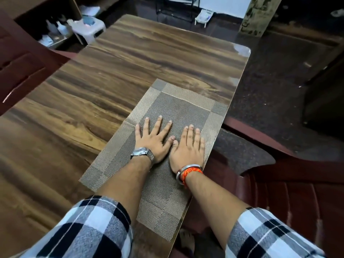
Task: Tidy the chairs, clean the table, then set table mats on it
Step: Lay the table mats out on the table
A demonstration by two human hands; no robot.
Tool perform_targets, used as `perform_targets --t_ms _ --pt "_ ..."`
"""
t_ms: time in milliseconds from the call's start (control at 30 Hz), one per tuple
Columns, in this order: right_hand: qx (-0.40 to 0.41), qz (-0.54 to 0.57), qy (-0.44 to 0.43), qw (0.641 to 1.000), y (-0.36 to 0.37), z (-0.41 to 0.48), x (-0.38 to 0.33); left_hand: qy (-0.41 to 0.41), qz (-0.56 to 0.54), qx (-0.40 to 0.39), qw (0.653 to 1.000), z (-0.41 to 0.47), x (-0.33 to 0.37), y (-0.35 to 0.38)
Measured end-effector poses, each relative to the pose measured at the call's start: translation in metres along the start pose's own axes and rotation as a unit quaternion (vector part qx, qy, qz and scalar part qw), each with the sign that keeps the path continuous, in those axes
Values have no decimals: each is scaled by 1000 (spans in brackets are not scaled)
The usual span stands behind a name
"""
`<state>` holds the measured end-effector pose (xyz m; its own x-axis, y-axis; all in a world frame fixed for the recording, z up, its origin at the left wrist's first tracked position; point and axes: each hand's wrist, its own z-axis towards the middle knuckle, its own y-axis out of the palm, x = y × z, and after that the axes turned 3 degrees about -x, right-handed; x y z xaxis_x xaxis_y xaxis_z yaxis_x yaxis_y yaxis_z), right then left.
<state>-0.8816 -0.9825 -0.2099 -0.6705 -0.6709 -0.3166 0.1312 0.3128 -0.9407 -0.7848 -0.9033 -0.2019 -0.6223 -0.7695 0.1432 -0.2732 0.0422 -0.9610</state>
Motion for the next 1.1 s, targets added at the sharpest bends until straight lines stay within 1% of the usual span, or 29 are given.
perform_targets --t_ms 433,600,667,700,767,800,867,933,1000,1100 --pt "10 1 -2 1000 2 1 1 -13 -5 11 1000 0 2 0" --pt "0 -5 -10 1000 3 3 4 -22 -3 3 1000 0 2 2" --pt "-15 -6 -12 1000 1 3 3 -19 -8 -7 1000 2 2 0" --pt "-18 -2 -10 1000 -1 3 3 -11 -14 -2 1000 2 2 -3" --pt "11 15 -8 1000 -12 2 1 -12 -44 48 998 -8 -6 -10" --pt "41 27 -21 999 -18 1 -1 -30 -68 88 993 -19 -15 -12" --pt "78 61 -77 992 -32 -6 -11 -113 -128 163 972 -55 -43 -10" --pt "56 111 -141 982 -39 -25 -34 -230 -156 198 940 -105 -80 -3" --pt "-3 155 -192 969 -33 -55 -67 -342 -158 196 905 -153 -117 3" --pt "-169 175 -238 940 -15 -102 -120 -493 -162 165 839 -212 -159 4"
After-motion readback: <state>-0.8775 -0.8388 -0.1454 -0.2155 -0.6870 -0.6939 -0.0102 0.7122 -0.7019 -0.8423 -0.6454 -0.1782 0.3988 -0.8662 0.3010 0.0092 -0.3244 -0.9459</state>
